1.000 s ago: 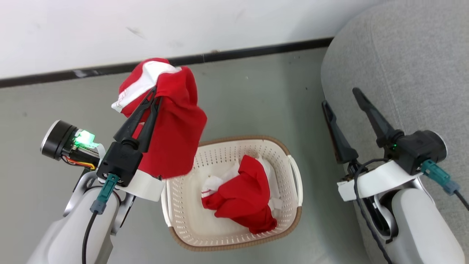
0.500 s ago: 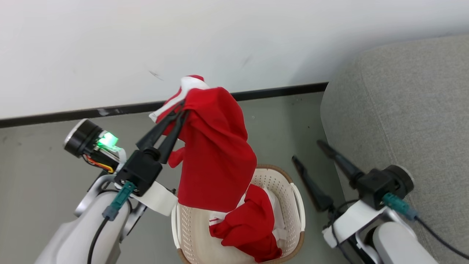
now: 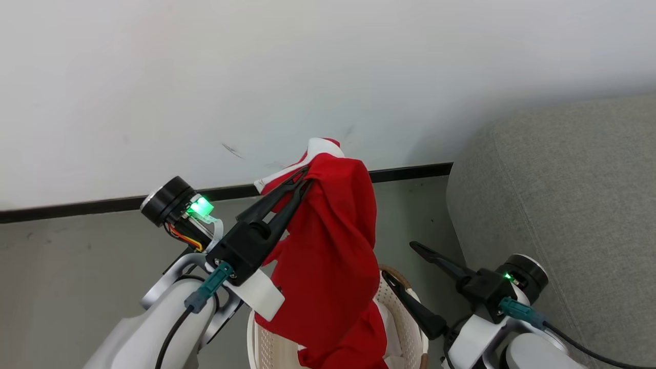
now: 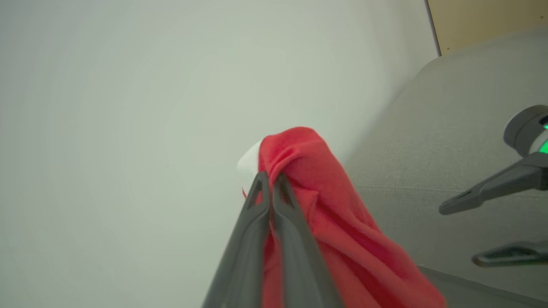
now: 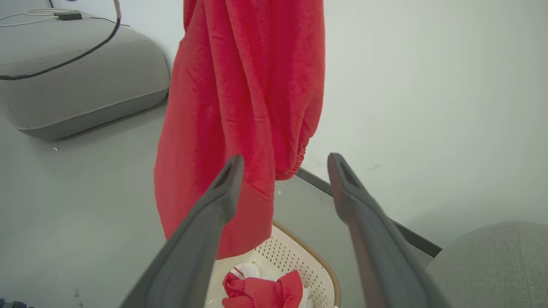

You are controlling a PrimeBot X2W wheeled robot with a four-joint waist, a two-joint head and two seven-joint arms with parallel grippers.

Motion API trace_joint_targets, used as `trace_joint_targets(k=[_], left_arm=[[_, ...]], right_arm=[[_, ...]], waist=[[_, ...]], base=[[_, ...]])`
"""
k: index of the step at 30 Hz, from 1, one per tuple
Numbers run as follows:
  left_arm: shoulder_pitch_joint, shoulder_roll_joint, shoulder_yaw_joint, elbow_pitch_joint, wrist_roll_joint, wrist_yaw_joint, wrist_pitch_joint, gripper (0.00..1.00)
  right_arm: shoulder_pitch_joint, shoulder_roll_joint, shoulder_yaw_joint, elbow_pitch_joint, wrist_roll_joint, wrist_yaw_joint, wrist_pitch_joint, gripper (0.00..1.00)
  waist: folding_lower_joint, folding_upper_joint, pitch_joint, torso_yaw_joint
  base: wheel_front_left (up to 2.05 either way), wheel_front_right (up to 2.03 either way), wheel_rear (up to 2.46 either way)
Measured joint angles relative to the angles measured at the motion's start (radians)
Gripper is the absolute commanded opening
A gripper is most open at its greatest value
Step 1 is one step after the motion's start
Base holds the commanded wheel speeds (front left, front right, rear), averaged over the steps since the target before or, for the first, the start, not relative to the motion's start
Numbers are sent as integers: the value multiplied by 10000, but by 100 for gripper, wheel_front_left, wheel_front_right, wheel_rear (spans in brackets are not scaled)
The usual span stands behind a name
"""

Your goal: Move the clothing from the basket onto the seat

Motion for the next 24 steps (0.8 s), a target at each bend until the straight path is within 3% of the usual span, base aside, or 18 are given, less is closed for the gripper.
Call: trace_joint_targets(k=[14, 24], left_arm=[[10, -366, -531, -416, -280, -209, 606, 0], [14, -437, -692, -625, -349, -215, 951, 0]], right_arm=[[-976, -77, 1919, 894, 759, 0, 0, 100], [-1806, -52, 2190, 1636, 848, 0, 0, 100]], waist=[[-1, 0, -828, 223], [0, 0, -1077, 587]], base=[[0, 0, 0], [0, 0, 0]])
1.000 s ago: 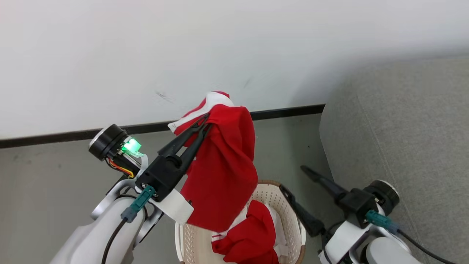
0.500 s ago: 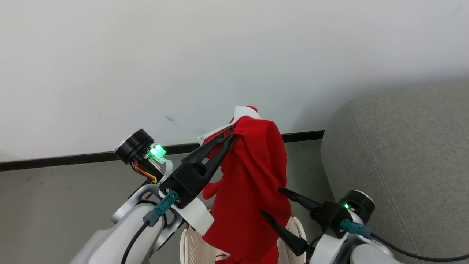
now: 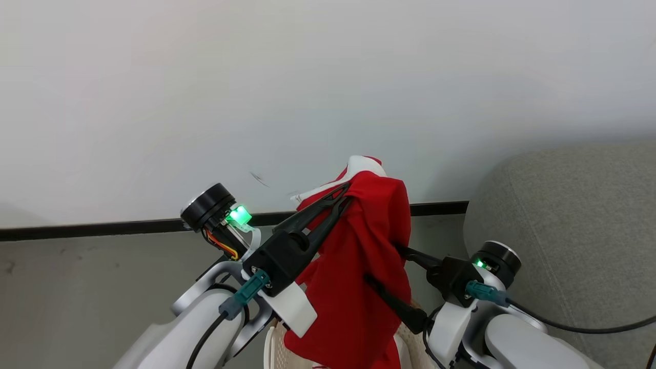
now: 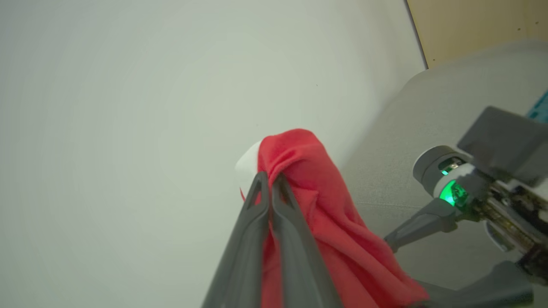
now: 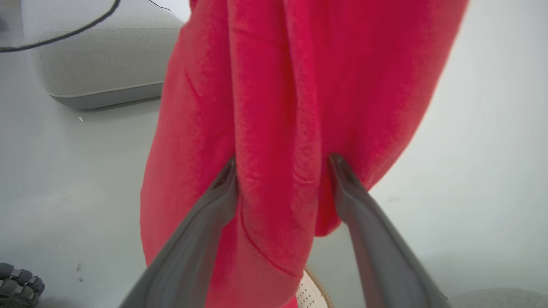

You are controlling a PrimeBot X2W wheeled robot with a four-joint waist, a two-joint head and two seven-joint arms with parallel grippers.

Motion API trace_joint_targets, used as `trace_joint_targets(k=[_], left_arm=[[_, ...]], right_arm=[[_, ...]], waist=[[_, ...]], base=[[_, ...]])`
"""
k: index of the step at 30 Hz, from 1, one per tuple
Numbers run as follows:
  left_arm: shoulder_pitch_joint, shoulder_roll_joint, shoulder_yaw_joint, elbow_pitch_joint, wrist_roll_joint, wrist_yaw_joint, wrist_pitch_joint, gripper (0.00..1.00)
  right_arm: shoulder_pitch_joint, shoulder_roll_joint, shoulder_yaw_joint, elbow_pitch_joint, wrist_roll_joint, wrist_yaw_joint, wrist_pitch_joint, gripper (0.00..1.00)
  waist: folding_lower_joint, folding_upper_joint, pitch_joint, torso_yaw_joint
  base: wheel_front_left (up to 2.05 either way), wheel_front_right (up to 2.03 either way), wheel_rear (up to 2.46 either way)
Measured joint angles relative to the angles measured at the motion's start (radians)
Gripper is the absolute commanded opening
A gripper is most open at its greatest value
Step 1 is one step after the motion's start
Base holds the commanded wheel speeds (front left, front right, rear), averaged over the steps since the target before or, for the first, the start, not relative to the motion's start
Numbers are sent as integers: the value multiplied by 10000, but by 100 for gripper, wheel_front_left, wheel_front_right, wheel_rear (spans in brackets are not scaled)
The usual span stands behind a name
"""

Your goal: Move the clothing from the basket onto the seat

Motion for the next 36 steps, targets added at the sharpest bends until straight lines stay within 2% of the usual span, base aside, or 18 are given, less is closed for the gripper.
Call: trace_joint_targets(k=[7, 8, 10, 11, 12, 13, 17, 24, 32, 34, 35, 36], left_arm=[[1, -27, -38, -132, -67, 0, 134, 0], [1, -25, -40, -151, -69, 0, 138, 0], [2, -25, -40, -184, -79, 0, 165, 0], [4, -27, -38, -201, -81, 0, 171, 0], [4, -27, -38, -201, -81, 0, 171, 0], [7, -25, -35, -219, -82, 0, 178, 0], [94, -25, 79, -224, -199, 17, 265, 0], [739, 42, 673, 332, -633, 449, 336, 0], [1529, -33, 1072, 895, -1179, 807, 153, 0], [1726, -105, 1062, 961, -1290, 807, 75, 47], [1824, -178, 1058, 974, -1329, 807, 0, 86], [1883, -268, 1035, 980, -1365, 807, -69, 100]], right_arm=[[-221, 336, 688, 516, 485, 0, 0, 100], [-232, 431, 782, 575, 512, 0, 0, 86], [-353, 570, 991, 732, 550, 2, 0, 49], [-445, 587, 1062, 750, 552, 0, 0, 41], [-445, 587, 1062, 750, 552, 0, 0, 25], [-547, 594, 1112, 769, 552, 0, 0, 0], [-792, 600, 1289, 771, 593, 0, 0, 0], [-779, 316, 796, 639, 819, 2, 0, 0], [-605, -199, -842, -31, 986, 2, 0, 0], [-498, -374, -1321, -186, 980, 2, 0, 0], [-494, -449, -1557, -257, 966, 2, 0, 0], [-497, -502, -1779, -313, 957, 2, 0, 0]], waist=[[0, 0, -51, 251], [0, 0, -50, 280], [0, 0, -41, 328], [0, 0, -32, 347], [0, 0, -32, 347], [0, 0, -21, 363], [0, 0, 36, 386], [0, 0, 111, 258], [0, 0, 147, -58], [0, 0, 147, -155], [0, 0, 145, -206], [0, 0, 143, -256]], base=[[0, 0, 0], [0, 0, 0], [0, 0, 0], [0, 0, 0], [0, 0, 0], [0, 0, 0], [0, 0, 0], [0, 0, 0], [0, 0, 0], [0, 0, 0], [0, 0, 0], [0, 0, 0]])
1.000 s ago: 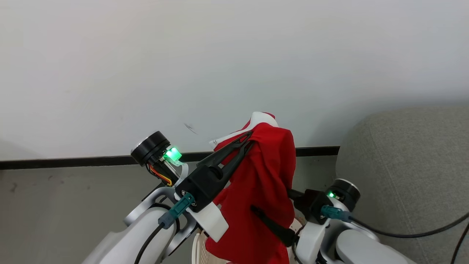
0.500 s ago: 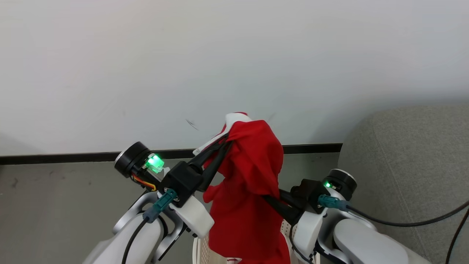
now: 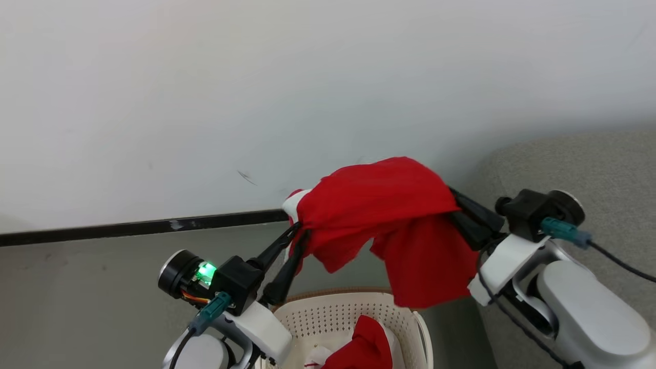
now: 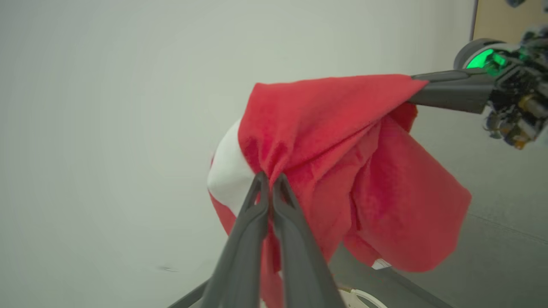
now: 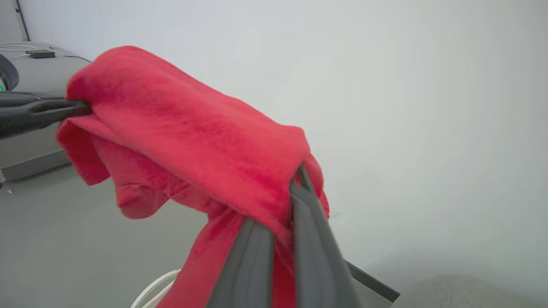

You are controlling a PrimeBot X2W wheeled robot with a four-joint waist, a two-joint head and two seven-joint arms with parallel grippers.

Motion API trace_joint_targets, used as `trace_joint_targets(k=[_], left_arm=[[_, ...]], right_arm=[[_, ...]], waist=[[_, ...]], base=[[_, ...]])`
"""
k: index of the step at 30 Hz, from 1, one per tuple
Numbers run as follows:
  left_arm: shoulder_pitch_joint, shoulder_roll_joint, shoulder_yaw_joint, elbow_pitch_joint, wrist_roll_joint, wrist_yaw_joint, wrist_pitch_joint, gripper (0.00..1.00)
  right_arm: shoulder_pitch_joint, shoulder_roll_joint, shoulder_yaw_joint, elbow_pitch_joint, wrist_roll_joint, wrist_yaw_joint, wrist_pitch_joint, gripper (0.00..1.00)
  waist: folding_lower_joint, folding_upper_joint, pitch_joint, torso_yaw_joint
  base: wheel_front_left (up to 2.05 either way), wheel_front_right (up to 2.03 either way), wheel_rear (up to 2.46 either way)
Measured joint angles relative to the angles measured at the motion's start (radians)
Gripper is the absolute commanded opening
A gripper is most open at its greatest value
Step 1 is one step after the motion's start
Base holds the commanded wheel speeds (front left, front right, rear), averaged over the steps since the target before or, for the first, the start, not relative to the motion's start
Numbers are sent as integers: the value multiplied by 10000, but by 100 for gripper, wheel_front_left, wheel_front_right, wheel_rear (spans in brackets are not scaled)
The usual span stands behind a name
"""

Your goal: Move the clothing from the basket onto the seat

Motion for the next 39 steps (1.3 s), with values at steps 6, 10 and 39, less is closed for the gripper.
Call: trace_joint_targets(k=[6, 10, 39], left_arm=[[183, -380, -125, -8, -217, 27, -499, 100], [336, -476, -334, -15, -222, -10, -704, 100], [786, -949, -1689, 418, -556, -591, -1149, 100]], right_arm=[[446, -489, -1747, -322, -234, 2, 0, 0], [950, -813, -2767, -518, -514, 0, 0, 0], [4884, -82, -6031, -2341, -1413, 0, 4, 0]], waist=[[0, 0, -39, -375], [0, 0, -74, -608], [0, 0, -101, -2845]], base=[[0, 0, 0], [0, 0, 0], [0, 0, 0]])
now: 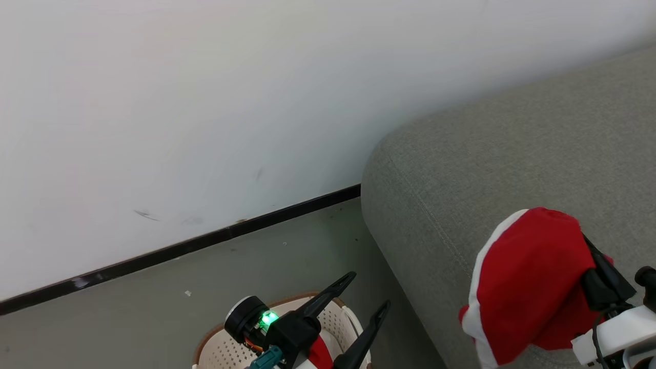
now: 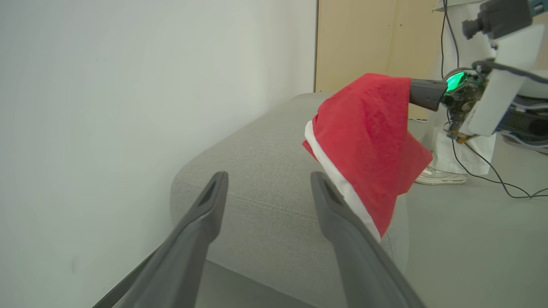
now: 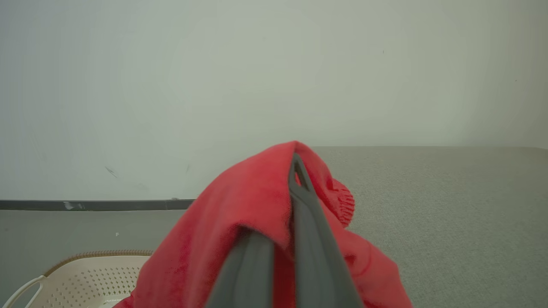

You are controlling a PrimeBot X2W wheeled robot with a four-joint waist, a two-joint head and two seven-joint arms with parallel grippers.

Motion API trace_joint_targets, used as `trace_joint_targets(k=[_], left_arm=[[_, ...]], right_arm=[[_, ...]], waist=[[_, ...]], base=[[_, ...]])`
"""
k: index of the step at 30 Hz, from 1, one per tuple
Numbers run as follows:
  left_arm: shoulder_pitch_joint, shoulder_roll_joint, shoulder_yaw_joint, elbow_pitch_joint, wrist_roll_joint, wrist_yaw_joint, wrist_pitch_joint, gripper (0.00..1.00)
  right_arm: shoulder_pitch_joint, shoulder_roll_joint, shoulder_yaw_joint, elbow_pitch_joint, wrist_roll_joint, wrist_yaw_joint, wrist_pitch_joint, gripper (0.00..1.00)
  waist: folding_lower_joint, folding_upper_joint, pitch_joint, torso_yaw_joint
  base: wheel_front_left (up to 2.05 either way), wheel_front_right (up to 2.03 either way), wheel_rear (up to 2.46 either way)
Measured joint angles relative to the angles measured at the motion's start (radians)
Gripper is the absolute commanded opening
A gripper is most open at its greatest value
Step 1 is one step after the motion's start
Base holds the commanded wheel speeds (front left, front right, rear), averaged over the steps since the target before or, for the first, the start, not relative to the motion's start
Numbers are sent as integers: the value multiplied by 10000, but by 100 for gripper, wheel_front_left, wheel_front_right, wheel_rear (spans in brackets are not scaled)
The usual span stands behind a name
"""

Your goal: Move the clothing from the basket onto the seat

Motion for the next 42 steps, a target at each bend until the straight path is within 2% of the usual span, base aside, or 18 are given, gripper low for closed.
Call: trace_joint_targets(k=[5, 8, 16, 21, 28, 33, 42], left_arm=[[1, -6, 44, 31, 2, 67, -36, 100], [5, -2, 165, 29, 13, 255, -113, 100], [9, 46, 472, -151, 196, 673, -125, 100], [7, 205, 663, -322, 360, 907, -132, 100], [-9, 370, 734, -683, 654, 1034, -130, 100], [-39, 535, 780, -1016, 798, 1131, -100, 100], [-150, 686, 606, -1482, 1041, 1129, 336, 100]], right_arm=[[-47, -35, 395, -199, 123, -2, 94, 0], [-278, -73, 748, -199, 391, 0, 196, 0], [-2486, -439, 1187, -148, 1014, -2, 464, 0], [-4057, -520, 1304, 313, 1250, -2, 723, 0], [-5567, -721, 976, 1294, 1774, -2, 995, 0], [-6431, -984, 313, 2339, 1990, -2, 1177, 0], [-6659, -1494, -926, 4065, 2128, -2, 1151, 0]], waist=[[0, 0, 74, -346], [0, 0, 147, -507], [0, 0, 549, -579], [0, 0, 837, -426], [0, 0, 1225, -205], [0, 0, 1587, 1], [0, 0, 2337, 381]], base=[[0, 0, 0], [0, 0, 0], [0, 0, 0], [0, 0, 0], [0, 0, 0], [0, 0, 0], [0, 0, 0]])
